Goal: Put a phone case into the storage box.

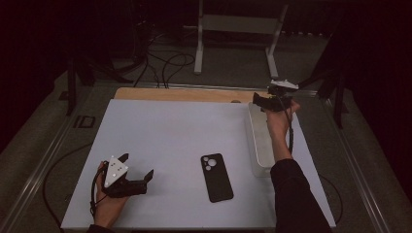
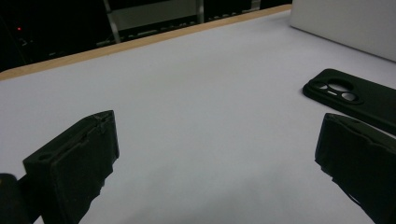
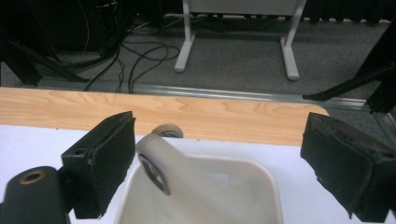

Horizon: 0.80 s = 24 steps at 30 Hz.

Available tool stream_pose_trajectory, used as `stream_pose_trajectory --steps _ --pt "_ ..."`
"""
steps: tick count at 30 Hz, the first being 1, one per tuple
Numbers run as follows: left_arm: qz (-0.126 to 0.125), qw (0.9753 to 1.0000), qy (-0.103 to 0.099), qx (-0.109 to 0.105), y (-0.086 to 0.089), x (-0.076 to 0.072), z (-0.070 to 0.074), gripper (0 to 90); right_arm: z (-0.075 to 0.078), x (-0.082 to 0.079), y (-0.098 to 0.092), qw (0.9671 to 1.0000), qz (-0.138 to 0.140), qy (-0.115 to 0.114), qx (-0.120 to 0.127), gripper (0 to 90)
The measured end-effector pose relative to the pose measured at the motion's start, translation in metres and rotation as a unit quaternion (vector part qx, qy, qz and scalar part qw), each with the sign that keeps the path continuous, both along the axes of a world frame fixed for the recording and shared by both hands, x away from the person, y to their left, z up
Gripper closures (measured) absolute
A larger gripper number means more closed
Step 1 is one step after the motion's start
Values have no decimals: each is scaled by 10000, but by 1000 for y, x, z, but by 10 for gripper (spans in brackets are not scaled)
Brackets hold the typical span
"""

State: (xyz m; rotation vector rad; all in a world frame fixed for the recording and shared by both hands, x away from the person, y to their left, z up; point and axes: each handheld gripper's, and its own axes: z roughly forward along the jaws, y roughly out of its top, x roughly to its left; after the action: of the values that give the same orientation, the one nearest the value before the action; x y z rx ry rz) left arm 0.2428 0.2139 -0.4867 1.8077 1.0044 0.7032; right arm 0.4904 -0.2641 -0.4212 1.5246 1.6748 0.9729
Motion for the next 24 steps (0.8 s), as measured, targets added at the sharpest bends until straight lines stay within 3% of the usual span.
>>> stream_pose_trajectory --steps 11,24 --pt "8 10000 11 11 0 -1 0 2 3 3 -5 9999 36 56 -159 105" --pt "71 10000 41 -40 4 0 -1 2 5 22 -4 9993 82 133 -326 108"
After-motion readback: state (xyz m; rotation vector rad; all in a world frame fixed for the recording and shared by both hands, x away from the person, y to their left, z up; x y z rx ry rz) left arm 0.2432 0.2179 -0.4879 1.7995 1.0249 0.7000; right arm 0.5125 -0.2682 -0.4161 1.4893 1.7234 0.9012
